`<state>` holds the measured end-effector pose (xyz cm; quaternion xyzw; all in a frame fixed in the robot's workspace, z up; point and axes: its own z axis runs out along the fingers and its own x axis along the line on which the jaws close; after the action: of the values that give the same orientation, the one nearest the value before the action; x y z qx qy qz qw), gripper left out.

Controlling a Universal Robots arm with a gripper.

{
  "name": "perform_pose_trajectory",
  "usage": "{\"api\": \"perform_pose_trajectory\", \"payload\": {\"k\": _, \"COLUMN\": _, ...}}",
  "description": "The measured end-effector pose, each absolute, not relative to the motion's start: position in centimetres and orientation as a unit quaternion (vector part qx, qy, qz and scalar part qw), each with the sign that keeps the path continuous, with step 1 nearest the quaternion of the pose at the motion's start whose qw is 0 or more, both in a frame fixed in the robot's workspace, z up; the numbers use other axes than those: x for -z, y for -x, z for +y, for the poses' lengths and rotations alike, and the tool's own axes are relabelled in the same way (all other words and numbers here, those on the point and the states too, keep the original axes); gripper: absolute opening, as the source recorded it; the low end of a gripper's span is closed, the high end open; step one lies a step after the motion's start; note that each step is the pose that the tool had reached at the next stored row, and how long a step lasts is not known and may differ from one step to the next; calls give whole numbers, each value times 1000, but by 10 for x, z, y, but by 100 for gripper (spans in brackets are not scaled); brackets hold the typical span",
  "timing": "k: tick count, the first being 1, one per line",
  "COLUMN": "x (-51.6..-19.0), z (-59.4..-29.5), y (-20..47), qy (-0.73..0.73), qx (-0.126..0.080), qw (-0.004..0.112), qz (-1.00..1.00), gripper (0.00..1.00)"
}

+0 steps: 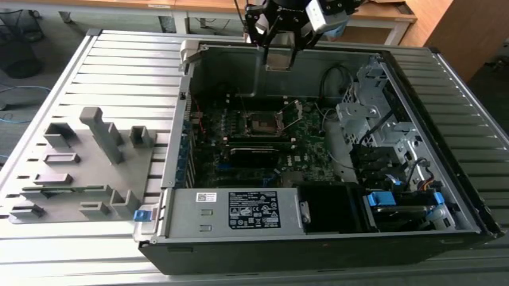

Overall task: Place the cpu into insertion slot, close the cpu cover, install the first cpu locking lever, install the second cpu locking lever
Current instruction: 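Place the cpu into insertion slot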

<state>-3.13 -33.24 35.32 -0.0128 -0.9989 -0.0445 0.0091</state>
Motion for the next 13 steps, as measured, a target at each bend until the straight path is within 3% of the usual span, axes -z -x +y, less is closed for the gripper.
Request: {"api": "perform_pose_trajectory", "payload": {"k": 13, "x": -344, "z": -332, "y": 31, "qy": 13, "qx": 45, "qw": 9, "qz": -999, "gripper": 54}}
